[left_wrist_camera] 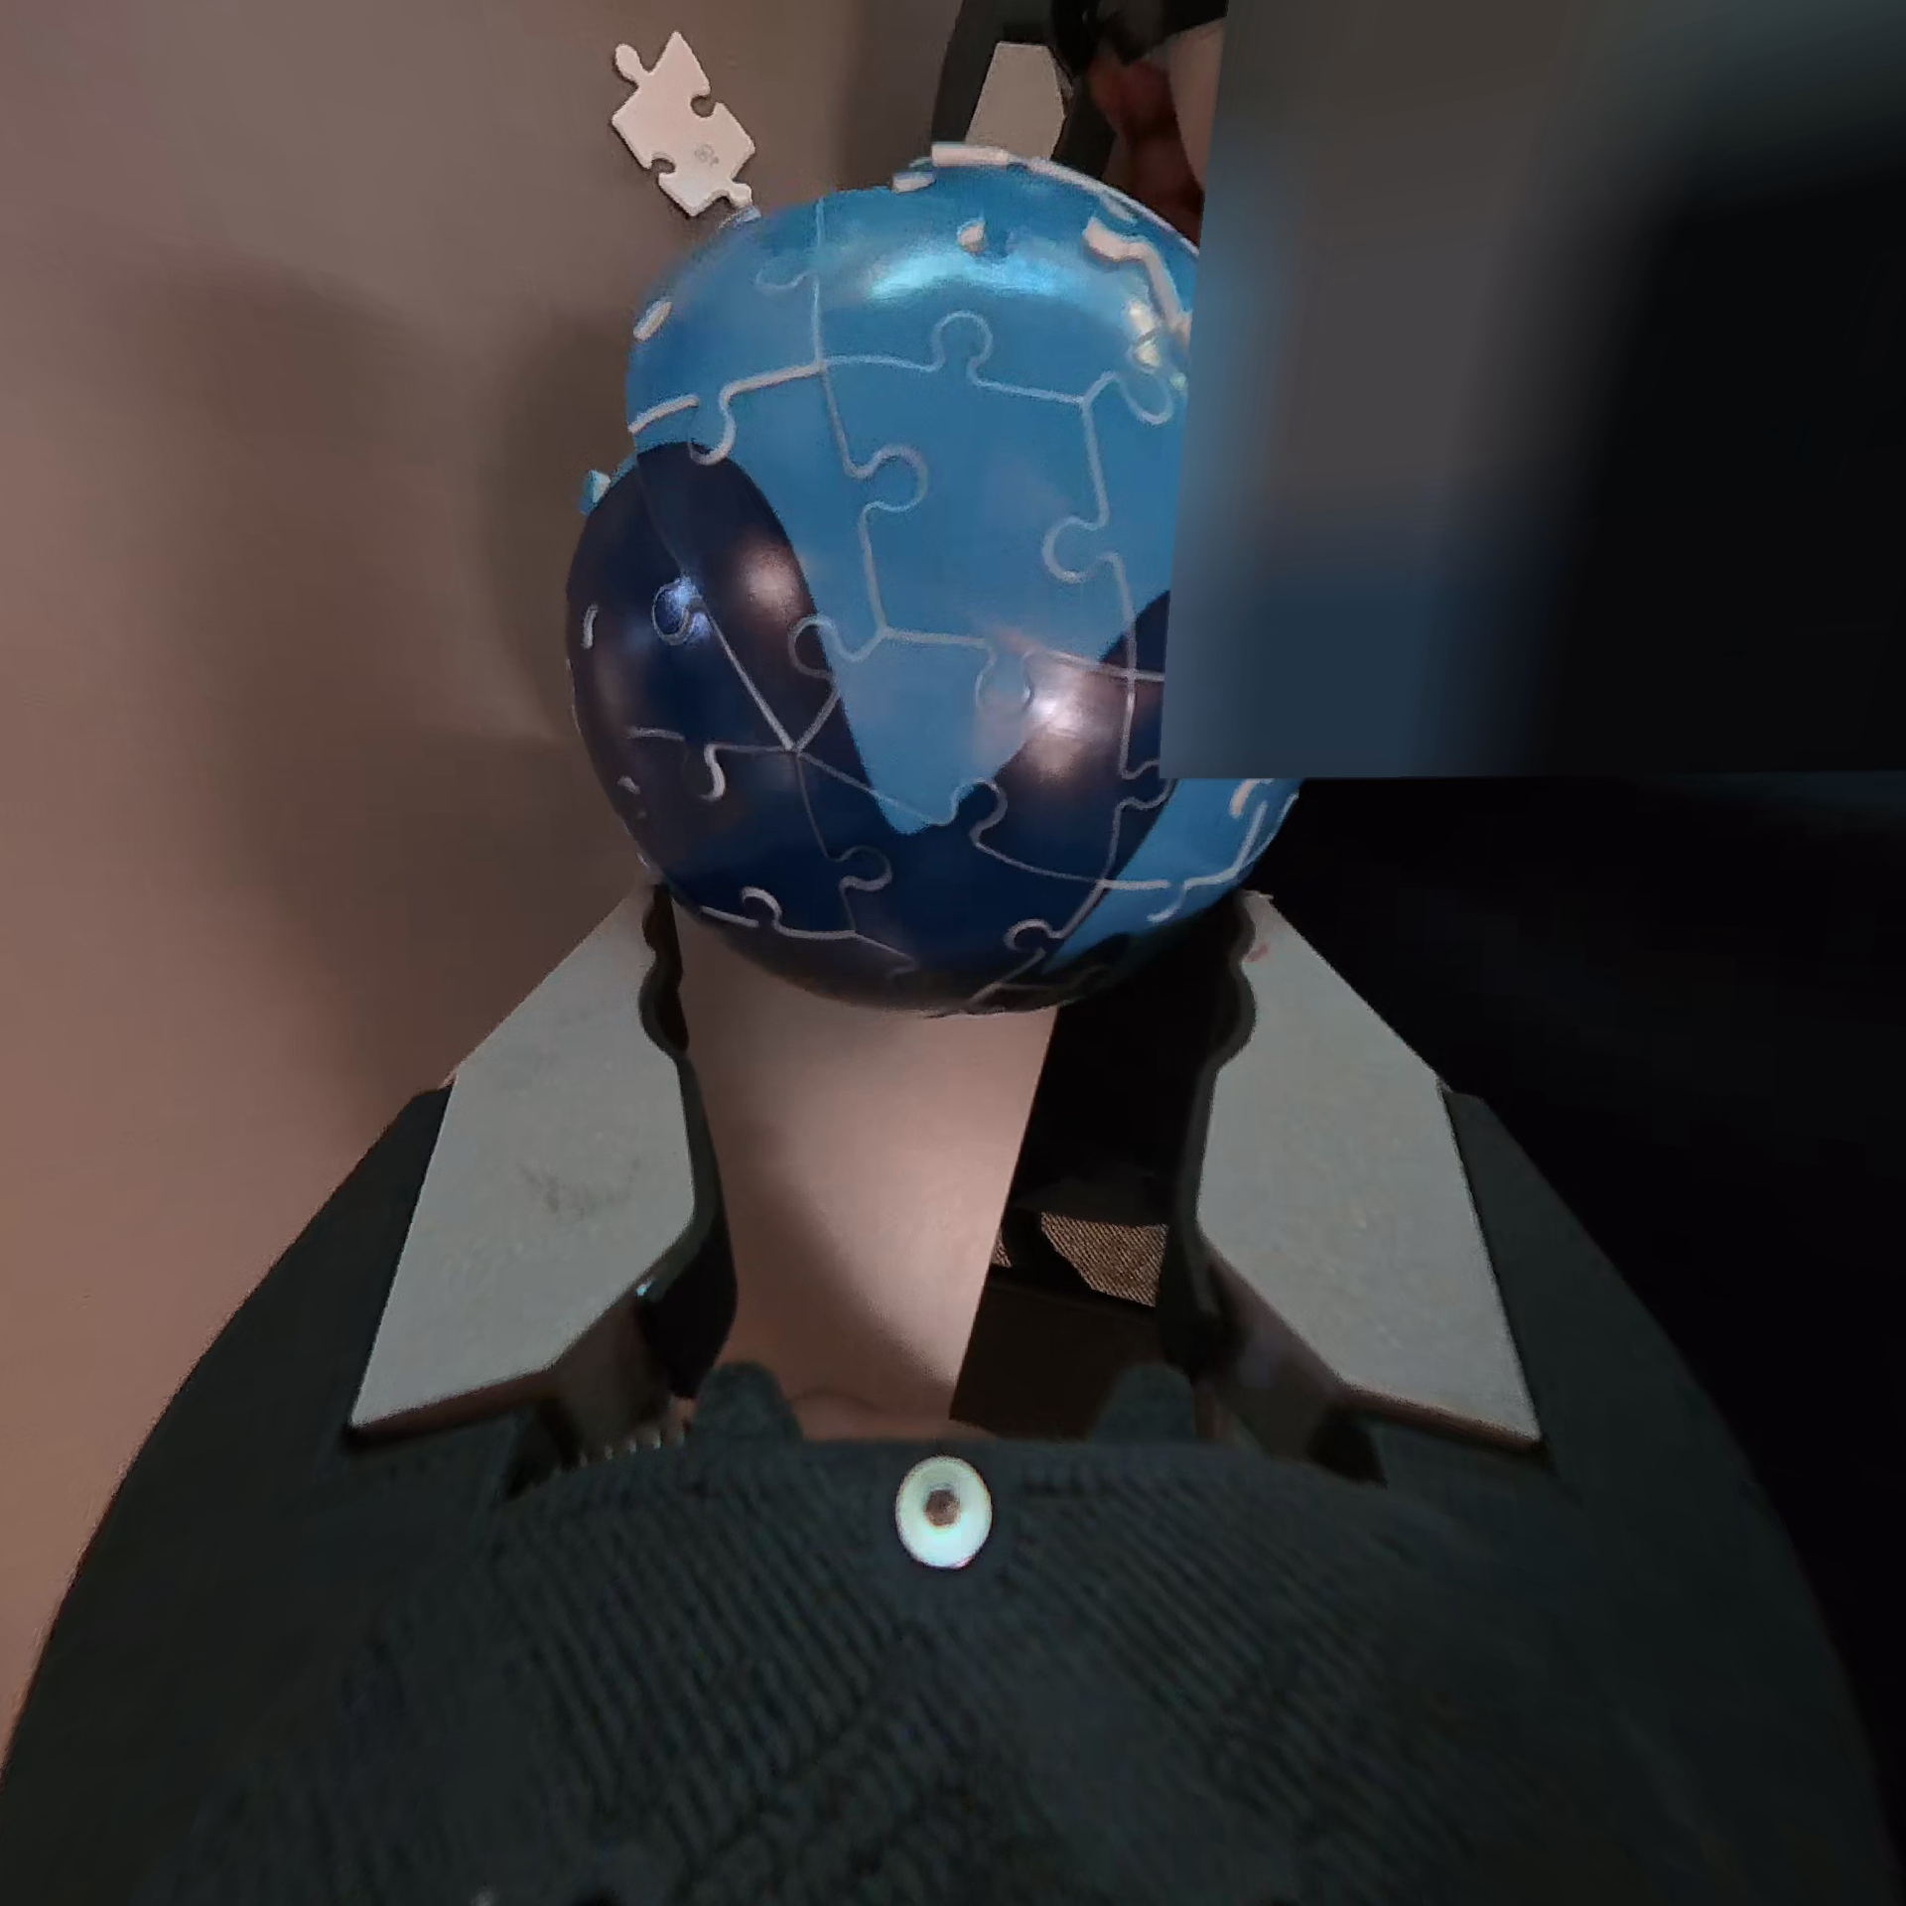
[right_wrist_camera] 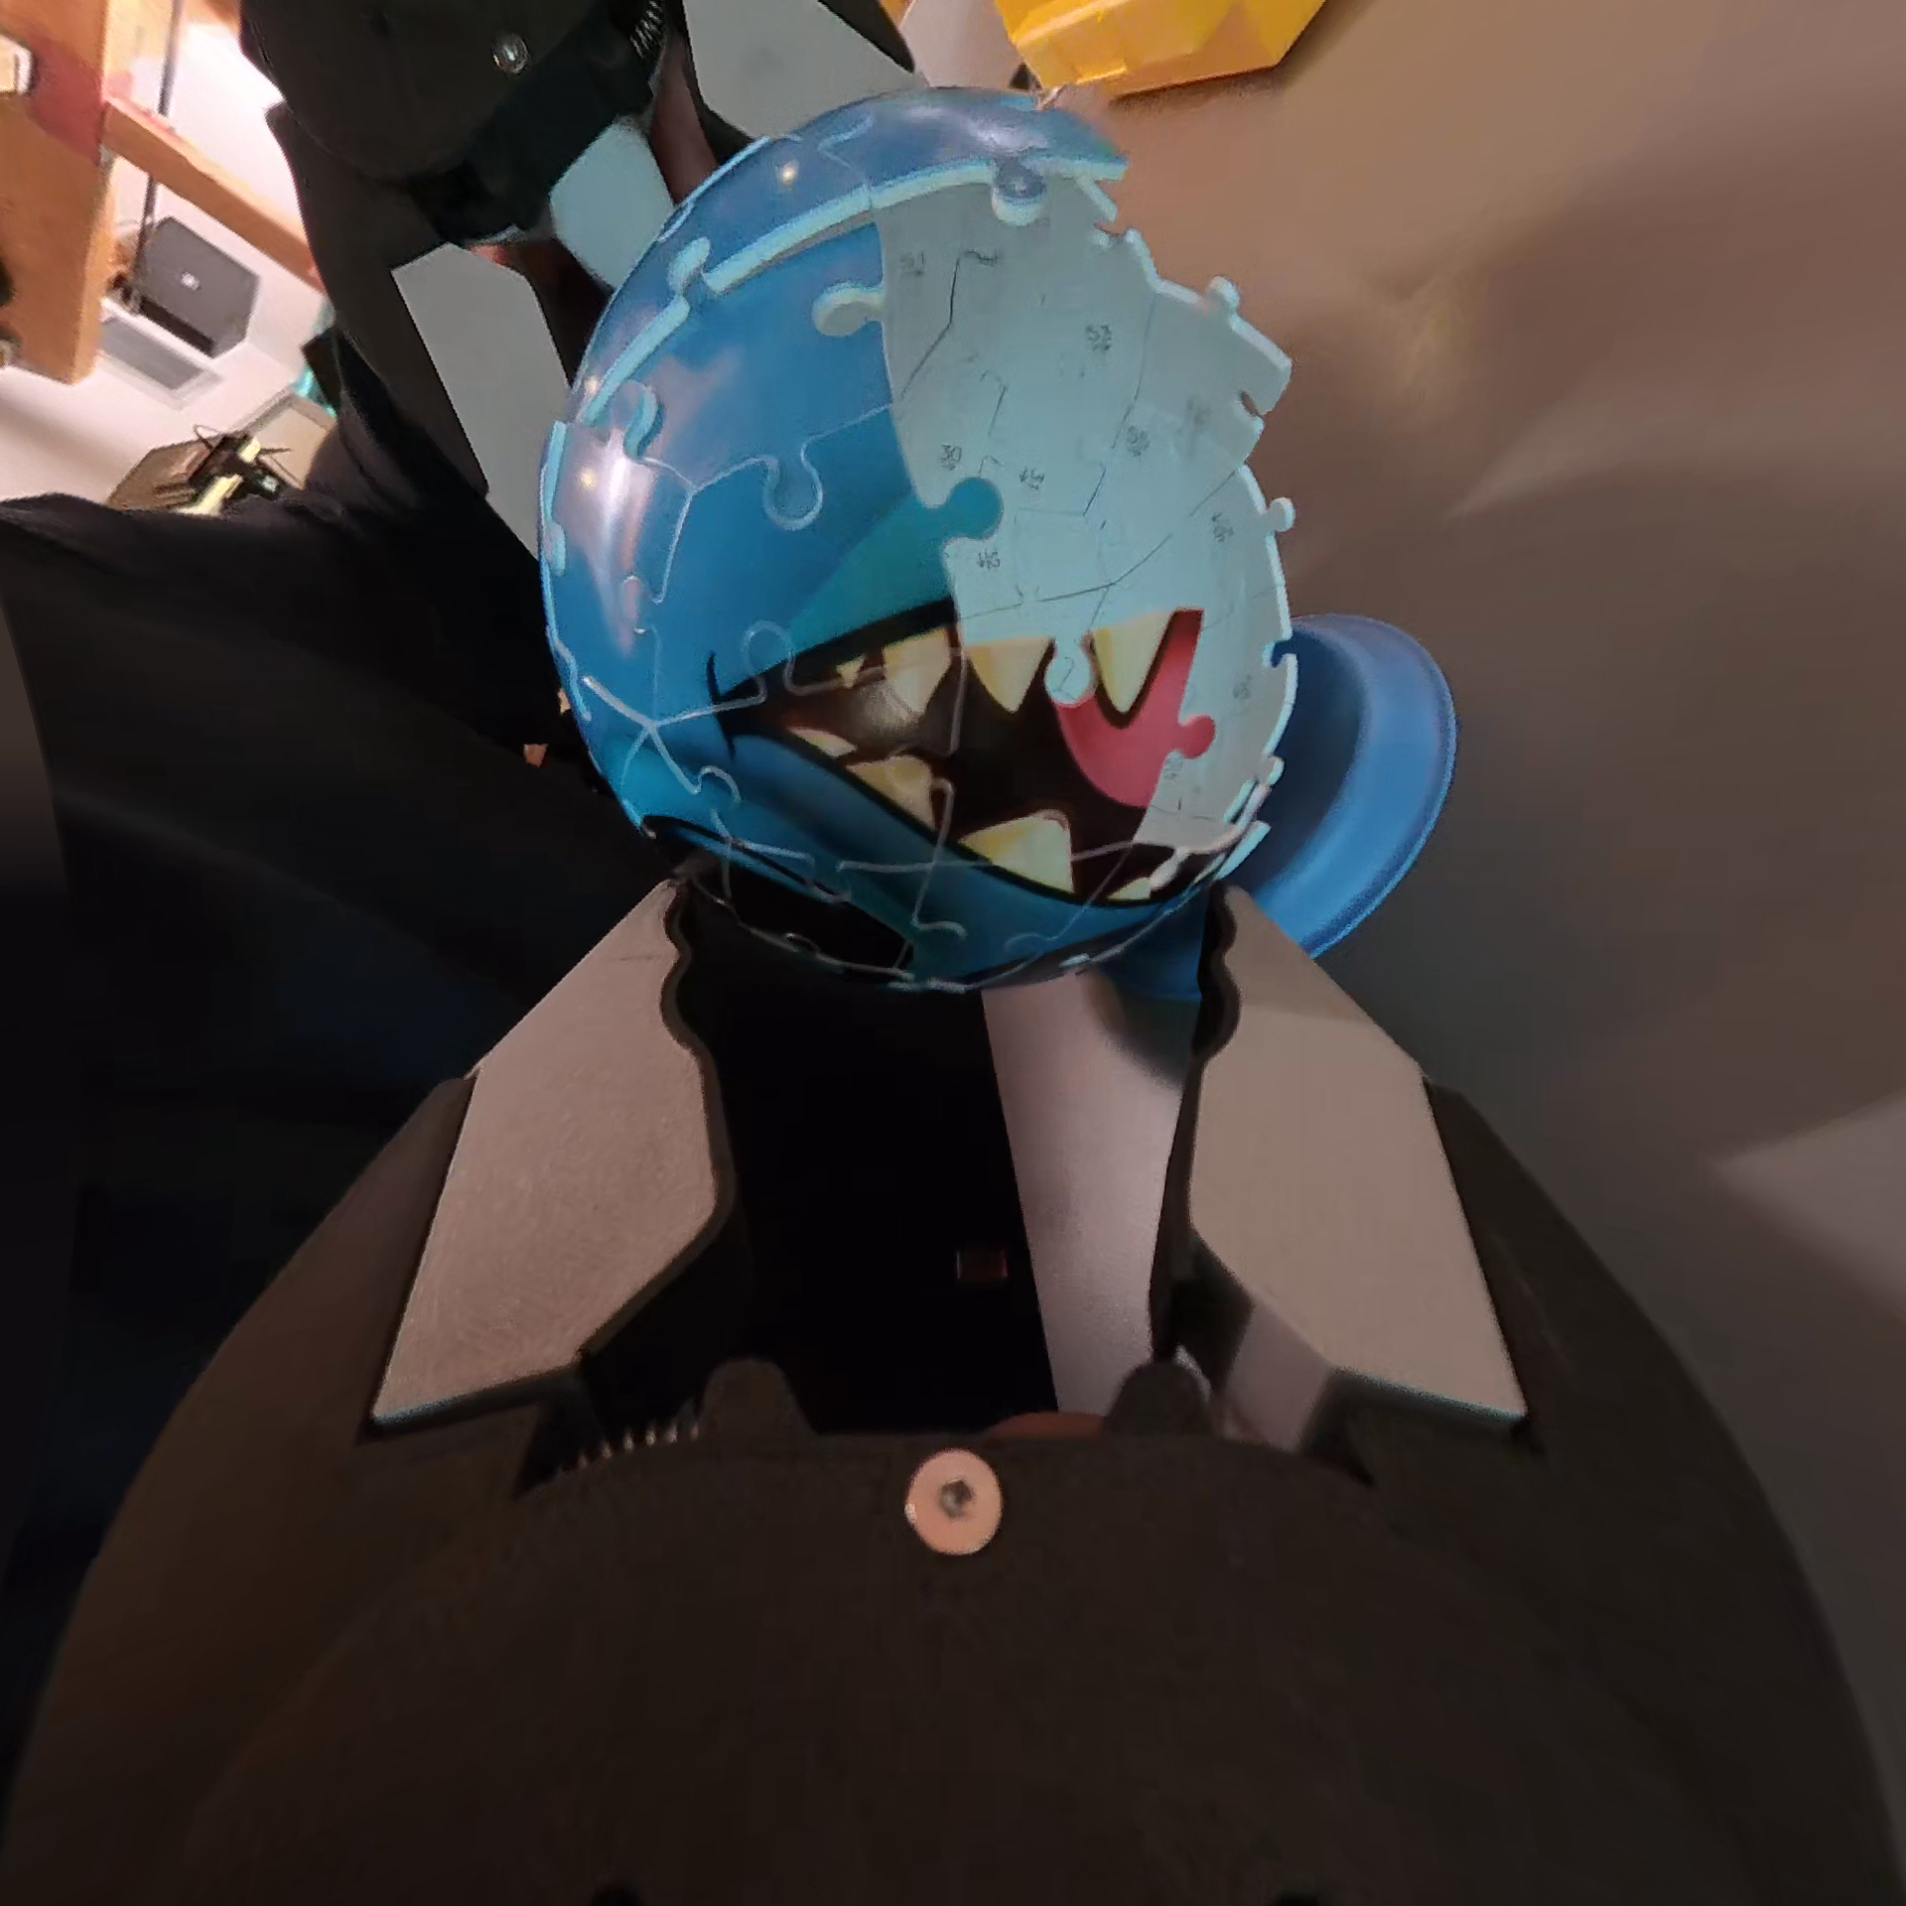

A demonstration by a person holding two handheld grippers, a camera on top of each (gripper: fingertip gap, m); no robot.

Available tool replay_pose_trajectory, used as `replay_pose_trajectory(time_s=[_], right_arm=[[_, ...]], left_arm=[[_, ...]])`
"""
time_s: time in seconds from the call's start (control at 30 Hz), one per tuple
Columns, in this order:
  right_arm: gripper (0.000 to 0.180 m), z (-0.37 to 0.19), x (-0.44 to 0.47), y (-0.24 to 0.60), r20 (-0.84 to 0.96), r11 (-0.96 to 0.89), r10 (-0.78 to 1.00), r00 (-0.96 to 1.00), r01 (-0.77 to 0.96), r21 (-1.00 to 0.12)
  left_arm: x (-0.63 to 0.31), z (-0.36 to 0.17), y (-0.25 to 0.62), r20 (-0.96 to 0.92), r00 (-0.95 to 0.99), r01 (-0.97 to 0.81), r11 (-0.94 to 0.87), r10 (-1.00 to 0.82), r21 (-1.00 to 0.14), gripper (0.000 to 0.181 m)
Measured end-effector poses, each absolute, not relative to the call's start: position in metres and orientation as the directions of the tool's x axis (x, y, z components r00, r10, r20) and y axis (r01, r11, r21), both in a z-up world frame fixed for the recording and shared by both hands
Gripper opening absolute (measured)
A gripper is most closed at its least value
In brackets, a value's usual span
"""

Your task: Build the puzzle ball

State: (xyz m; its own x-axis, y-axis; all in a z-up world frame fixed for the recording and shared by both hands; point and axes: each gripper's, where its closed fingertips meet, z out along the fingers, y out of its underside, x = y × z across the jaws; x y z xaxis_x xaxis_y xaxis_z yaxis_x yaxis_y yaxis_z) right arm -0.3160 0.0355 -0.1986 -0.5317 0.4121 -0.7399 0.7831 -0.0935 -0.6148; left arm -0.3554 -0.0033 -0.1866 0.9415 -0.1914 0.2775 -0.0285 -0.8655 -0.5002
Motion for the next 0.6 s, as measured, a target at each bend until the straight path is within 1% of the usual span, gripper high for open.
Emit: replay_pose_trajectory(time_s=[0.13,0.23,0.33,0.5,0.6], right_arm=[[0.095,-0.2,-0.318,0.038,-0.715,-0.051,0.416,-0.563,0.77,-0.636],[0.09,-0.201,-0.317,0.043,-0.686,-0.021,0.436,-0.582,0.756,-0.654],[0.088,-0.199,-0.317,0.051,-0.675,-0.035,0.449,-0.586,0.743,-0.668],[0.089,-0.204,-0.312,0.056,-0.663,-0.026,0.465,-0.586,0.74,-0.672],[0.087,-0.192,-0.31,0.066,-0.629,-0.058,0.463,-0.625,0.686,-0.725]], left_arm=[[-0.355,-0.183,-0.004,0.266,0.952,-0.004,-0.873,-0.153,-0.487,0.101],[-0.354,-0.179,-0.005,0.258,0.957,0.013,-0.867,-0.133,-0.497,0.099],[-0.354,-0.174,-0.005,0.264,0.956,0.033,-0.842,-0.131,-0.538,0.092],[-0.363,-0.173,-0.011,0.258,0.956,0.045,-0.802,-0.137,-0.595,0.092],[-0.376,-0.166,-0.019,0.211,0.966,0.023,-0.759,-0.151,-0.65,0.092]])
